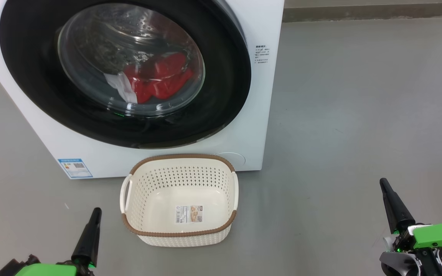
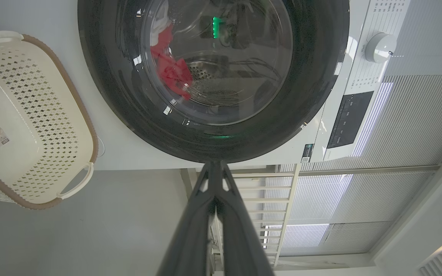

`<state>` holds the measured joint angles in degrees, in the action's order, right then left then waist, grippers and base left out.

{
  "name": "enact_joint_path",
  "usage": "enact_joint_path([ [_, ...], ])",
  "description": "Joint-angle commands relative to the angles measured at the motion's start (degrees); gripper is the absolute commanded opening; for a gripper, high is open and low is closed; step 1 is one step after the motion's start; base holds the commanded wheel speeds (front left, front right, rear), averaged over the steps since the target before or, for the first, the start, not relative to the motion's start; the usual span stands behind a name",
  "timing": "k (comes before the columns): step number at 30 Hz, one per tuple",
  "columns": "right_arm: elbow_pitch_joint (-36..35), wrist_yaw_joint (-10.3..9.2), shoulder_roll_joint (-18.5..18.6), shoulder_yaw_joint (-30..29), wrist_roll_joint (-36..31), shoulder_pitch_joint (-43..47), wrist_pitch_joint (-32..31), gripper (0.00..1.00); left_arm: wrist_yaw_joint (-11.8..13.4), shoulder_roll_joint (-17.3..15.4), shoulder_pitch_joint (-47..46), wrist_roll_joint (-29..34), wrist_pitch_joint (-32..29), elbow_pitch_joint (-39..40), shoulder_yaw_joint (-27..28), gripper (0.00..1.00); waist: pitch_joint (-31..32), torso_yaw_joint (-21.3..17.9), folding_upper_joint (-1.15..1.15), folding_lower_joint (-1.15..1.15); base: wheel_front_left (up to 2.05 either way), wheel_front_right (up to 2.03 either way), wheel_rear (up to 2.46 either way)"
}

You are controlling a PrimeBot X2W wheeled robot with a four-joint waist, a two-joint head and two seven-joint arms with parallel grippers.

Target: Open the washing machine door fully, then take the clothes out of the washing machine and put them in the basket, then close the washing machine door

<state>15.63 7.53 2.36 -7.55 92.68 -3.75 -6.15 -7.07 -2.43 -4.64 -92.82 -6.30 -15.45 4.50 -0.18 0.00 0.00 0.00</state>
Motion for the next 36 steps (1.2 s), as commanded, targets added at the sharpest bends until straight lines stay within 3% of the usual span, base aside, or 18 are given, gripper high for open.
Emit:
enact_joint_path([
  [1, -1.6, -0.04, 0.5, 1.0, -0.5, -2.4, -0.4, 0.0, -0.4, -0.5, -1.5, 0.7, -0.2, 1.4, 2.0, 0.0, 0.0, 0.0, 0.0, 0.0, 0.0, 0.0, 0.0],
  [11, -1.6, -0.04, 0.5, 1.0, -0.5, -2.4, -0.4, 0.0, -0.4, -0.5, -1.6, 0.7, -0.2, 1.4, 2.0, 0.0, 0.0, 0.0, 0.0, 0.0, 0.0, 0.0, 0.0],
  [12, 0.0, 0.0, -0.1, -0.1, 0.0, 0.0, 0.0, 1.0, 0.0, 0.0, 0.0, 0.0, 0.0, 0.0, 0.0, 1.0, 0.0, 0.0, 0.0, 0.0, 0.0, 0.0, 0.0],
  [15, 1.6, 0.0, -0.8, 0.1, 0.0, 0.6, 0.1, 1.0, 0.0, 0.2, 0.3, 0.0, 0.0, -1.7, -0.4, 1.0, 0.0, 0.0, 0.0, 0.0, 0.0, 0.0, 0.0],
  [16, 2.4, 0.0, -1.1, 0.2, 0.0, 1.3, 0.1, 0.0, 0.0, 0.4, 0.7, 0.0, 0.0, -2.3, -0.5, 0.0, 0.0, 0.0, 0.0, 0.0, 0.0, 0.0, 0.0],
  [17, 3.2, 0.0, -1.3, 0.4, 0.0, 1.8, 0.1, 1.0, 0.0, 0.5, 1.2, 0.0, 0.0, -3.0, -0.6, 1.0, 0.0, 0.0, 0.0, 0.0, 0.0, 0.0, 0.0],
  [26, 4.8, 0.0, -1.6, 1.9, 0.2, 2.7, 0.9, 1.0, 0.0, 1.0, 1.7, -0.5, 0.7, -4.8, -1.9, 1.0, 0.1, 0.0, 0.0, 0.14, 0.0, 0.0, 0.0],
  [36, 4.1, -0.01, -1.4, 3.5, 0.1, 1.7, 2.2, 1.0, 0.0, 0.9, 0.3, -1.3, 1.8, -4.5, -3.4, 1.0, -0.1, 0.0, 0.0, 0.01, 0.0, 0.0, 0.0],
])
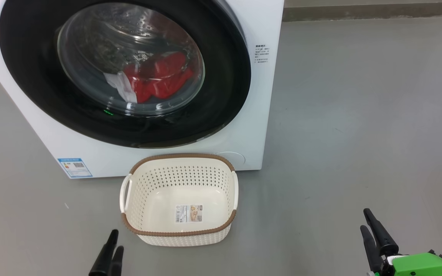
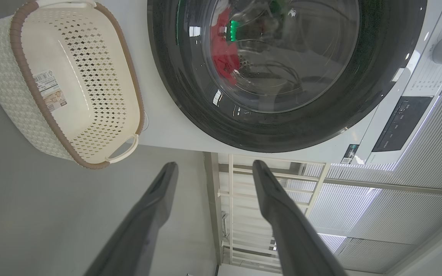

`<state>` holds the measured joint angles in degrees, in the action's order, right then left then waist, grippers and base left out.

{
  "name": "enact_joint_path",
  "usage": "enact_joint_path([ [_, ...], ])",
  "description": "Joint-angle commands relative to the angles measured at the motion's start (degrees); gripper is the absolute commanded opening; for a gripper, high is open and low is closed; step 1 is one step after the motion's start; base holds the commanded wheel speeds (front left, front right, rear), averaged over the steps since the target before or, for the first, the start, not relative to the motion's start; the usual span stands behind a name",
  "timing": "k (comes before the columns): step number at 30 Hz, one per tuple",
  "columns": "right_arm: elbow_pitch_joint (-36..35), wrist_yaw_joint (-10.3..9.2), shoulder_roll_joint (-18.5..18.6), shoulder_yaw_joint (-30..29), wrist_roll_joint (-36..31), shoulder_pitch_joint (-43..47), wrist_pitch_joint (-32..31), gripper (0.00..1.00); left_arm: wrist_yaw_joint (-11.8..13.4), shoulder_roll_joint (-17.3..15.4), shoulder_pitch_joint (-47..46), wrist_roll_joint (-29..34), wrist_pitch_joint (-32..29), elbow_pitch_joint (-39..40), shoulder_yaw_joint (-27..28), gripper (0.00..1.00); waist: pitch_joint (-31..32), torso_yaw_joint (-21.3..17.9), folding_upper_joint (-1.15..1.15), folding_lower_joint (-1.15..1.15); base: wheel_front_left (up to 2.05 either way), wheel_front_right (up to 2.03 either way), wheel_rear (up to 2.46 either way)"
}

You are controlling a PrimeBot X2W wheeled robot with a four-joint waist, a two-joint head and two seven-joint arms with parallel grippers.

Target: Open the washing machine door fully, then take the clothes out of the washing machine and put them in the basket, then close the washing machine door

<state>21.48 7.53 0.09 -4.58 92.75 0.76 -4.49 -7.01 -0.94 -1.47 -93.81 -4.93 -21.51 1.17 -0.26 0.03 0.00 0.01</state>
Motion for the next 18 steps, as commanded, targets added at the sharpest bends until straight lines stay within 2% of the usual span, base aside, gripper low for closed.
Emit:
enact_joint_path([
  [1, -1.9, -0.01, 0.9, 0.7, -0.1, -2.9, 0.7, 1.0, -0.1, -0.6, -3.0, -0.3, 0.5, 1.5, -0.3, 1.0, 0.0, 0.0, 0.0, -0.01, 0.0, 0.0, 0.0],
  [9, -2.5, -0.01, 1.4, 2.4, -2.3, -4.0, 2.4, 1.0, -0.1, -1.1, -4.4, 1.6, 2.4, 2.0, -1.9, 1.0, -0.2, 0.0, 0.0, -0.01, 0.0, 0.0, 0.0],
  [18, -2.8, -0.01, 1.5, 3.5, -6.9, -5.3, 4.1, 1.0, -0.1, -1.7, -5.8, 7.4, 4.3, 2.5, -3.6, 1.0, -0.2, 0.0, 0.0, -0.01, 0.0, 0.0, 0.0],
])
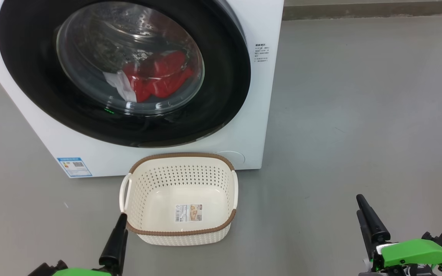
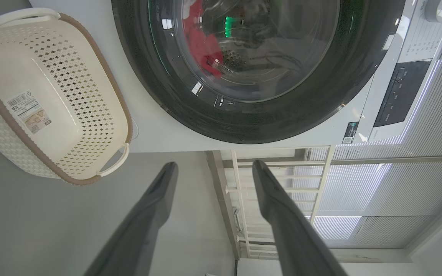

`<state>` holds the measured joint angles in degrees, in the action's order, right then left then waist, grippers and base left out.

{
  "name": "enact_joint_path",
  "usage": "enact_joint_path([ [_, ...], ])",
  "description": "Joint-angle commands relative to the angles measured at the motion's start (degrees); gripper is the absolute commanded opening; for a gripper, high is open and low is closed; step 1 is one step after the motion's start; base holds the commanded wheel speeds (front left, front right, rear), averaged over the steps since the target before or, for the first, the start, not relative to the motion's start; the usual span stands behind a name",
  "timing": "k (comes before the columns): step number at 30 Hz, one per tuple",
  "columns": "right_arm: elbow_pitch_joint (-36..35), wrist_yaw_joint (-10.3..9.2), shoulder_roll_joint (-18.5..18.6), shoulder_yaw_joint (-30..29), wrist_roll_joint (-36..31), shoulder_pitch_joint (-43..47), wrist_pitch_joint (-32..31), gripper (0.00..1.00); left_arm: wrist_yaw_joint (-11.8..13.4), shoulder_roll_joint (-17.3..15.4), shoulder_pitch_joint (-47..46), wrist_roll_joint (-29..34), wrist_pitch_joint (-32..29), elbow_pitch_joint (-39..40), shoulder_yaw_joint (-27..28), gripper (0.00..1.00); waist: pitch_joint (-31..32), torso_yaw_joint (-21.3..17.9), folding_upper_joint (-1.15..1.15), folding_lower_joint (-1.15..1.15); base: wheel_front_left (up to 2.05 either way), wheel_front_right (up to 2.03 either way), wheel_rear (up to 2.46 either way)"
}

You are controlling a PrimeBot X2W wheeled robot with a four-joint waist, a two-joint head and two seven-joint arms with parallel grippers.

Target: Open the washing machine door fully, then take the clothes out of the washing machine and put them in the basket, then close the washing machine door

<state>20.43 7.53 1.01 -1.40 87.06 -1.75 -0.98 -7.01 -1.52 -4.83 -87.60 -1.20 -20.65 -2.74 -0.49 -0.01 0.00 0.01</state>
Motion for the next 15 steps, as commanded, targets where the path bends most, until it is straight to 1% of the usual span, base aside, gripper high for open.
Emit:
enact_joint_path([
  [1, -1.8, -0.01, 0.6, 0.4, -1.9, -2.9, 0.7, 1.0, -0.1, -1.0, -2.6, 2.0, 0.8, 1.7, 0.3, 1.0, 0.0, 0.0, 0.0, -0.01, 0.0, 0.0, 0.0],
  [3, -1.9, -0.01, 0.5, 0.4, -3.2, -3.1, 1.1, 1.0, 0.1, -0.9, -2.8, 3.9, 1.1, 1.8, 0.5, 1.0, 0.0, 0.0, 0.0, -0.01, 0.0, 0.0, 0.0],
  [4, -2.0, -0.01, 0.5, 0.2, -6.5, -3.5, 1.7, 1.0, 0.2, -0.7, -3.2, 7.3, 1.8, 2.1, 0.8, 1.0, 0.0, -0.1, 0.0, -0.01, 0.0, 0.0, 0.0],
  [5, -2.0, -0.01, 0.5, 0.1, -7.3, -3.6, 1.9, 1.0, 0.2, -0.6, -3.3, 8.1, 2.0, 2.1, 0.9, 1.0, 0.0, -0.1, 0.0, -0.01, 0.0, 0.0, 0.0],
  [6, -2.6, -0.02, 0.5, 0.0, -11.8, -4.2, 2.9, 1.0, 0.2, -0.5, -4.0, 13.4, 3.0, 2.7, 1.4, 1.0, 0.1, -0.1, 0.0, -0.01, 0.0, 0.0, 0.0],
  [10, -2.8, -0.02, 0.6, 0.3, -14.2, -4.6, 3.6, 1.0, 0.3, -0.5, -4.5, 17.2, 3.7, 3.2, 1.5, 1.0, 0.1, -0.2, 0.0, -0.01, 0.0, 0.0, 0.0],
  [15, -3.0, -0.02, 0.6, 0.5, -17.1, -5.1, 4.3, 1.0, 0.5, -0.5, -4.9, 20.4, 4.4, 3.8, 1.2, 1.0, 0.2, -0.2, 0.0, -0.01, 0.0, 0.0, 0.0],
])
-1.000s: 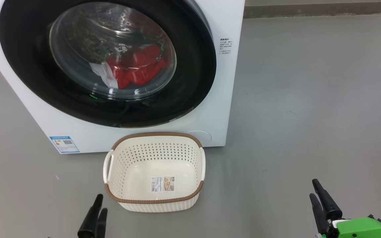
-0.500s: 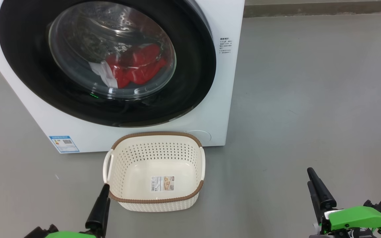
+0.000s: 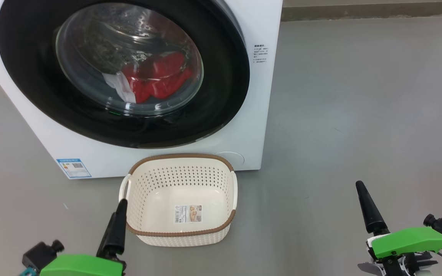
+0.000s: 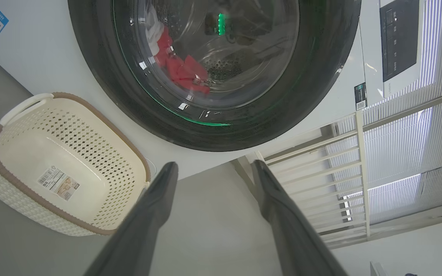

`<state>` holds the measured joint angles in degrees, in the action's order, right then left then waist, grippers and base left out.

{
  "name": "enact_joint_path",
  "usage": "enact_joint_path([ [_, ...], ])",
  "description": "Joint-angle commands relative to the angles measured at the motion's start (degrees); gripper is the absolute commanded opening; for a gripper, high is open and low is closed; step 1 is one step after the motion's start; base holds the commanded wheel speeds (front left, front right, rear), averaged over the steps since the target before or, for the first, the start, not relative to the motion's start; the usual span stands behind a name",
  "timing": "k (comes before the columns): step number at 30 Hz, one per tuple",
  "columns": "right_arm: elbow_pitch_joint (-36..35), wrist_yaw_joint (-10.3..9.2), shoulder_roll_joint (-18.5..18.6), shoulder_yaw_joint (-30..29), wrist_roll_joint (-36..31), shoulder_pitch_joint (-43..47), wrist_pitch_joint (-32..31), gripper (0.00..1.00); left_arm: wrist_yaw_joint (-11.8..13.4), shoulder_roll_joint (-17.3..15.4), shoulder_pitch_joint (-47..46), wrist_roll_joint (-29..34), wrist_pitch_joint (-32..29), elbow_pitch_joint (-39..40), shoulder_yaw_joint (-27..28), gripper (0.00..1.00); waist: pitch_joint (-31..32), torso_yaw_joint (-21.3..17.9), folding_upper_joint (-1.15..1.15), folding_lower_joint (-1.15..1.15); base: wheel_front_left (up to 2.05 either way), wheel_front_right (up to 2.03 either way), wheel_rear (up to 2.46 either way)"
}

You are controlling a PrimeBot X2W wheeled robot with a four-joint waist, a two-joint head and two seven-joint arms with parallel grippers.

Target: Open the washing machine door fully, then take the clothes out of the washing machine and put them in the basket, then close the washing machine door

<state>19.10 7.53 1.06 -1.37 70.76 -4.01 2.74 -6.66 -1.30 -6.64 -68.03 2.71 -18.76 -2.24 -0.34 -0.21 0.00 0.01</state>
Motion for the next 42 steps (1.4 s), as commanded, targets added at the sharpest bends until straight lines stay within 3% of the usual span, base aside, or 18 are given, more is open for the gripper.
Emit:
enact_joint_path([
  [1, -1.7, -0.02, 0.6, 0.5, -1.6, -2.9, 0.7, 1.0, 0.2, -0.7, -3.2, 1.7, 0.6, 2.0, 0.6, 1.0, 0.0, 0.0, 0.0, 0.0, 0.0, 0.0, 0.0],
  [23, -2.5, -0.03, 1.0, 1.7, -18.8, -5.3, 4.6, 1.0, 2.1, -1.0, -5.1, 22.2, 4.6, 5.3, -0.9, 1.0, 0.5, -0.4, 0.0, -0.01, 0.0, 0.0, 0.0],
  [42, -2.7, -0.03, 1.3, 2.1, -32.1, -7.5, 7.8, 1.0, 4.7, -1.2, -7.7, 36.5, 7.8, 2.7, -2.7, 1.0, 0.5, -0.5, 0.0, -0.01, 0.0, 0.0, 0.0],
])
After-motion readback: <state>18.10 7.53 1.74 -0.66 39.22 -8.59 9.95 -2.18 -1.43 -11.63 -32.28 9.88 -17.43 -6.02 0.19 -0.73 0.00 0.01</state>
